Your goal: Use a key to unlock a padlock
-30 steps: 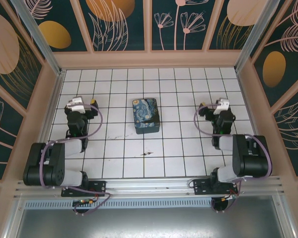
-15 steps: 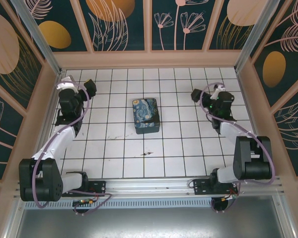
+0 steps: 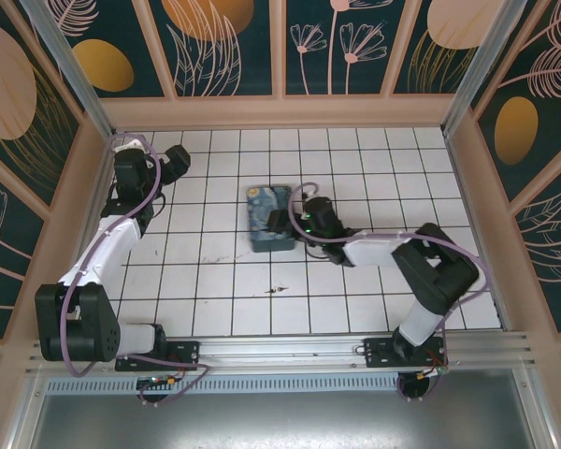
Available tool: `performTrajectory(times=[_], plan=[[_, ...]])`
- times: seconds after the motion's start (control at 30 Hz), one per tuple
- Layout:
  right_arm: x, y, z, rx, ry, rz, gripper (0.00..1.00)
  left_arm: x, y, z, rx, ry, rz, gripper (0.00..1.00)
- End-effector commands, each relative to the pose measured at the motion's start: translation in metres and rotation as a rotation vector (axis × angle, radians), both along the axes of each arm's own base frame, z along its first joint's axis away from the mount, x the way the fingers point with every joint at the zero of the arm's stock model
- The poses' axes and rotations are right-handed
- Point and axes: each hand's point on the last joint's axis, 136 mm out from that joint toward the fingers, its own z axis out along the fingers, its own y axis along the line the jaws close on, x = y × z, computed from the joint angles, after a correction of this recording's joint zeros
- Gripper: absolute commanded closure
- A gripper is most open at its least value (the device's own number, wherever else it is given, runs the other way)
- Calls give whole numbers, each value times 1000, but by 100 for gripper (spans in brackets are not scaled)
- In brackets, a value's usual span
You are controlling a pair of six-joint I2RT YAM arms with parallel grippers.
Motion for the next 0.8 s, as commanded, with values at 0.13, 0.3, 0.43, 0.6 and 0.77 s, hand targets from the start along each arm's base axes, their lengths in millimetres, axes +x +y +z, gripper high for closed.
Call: performTrajectory(times=[0.13, 0.3, 0.43, 0.6, 0.77], plan=[[-17, 50, 88, 190, -107, 125, 2, -6, -10, -8, -34, 67, -38, 1], [22, 21, 104, 105, -143, 47, 1, -23, -10, -27, -62, 132, -26, 2], [67, 4, 94, 9, -118, -11, 1, -43, -14, -49, -119, 209, -20, 1], [120, 3, 83, -55, -108, -5, 1, -67, -28, -70, -183, 285, -40, 2], [152, 26, 60, -35, -54, 59, 1, -90, -59, -86, -251, 342, -93, 2]])
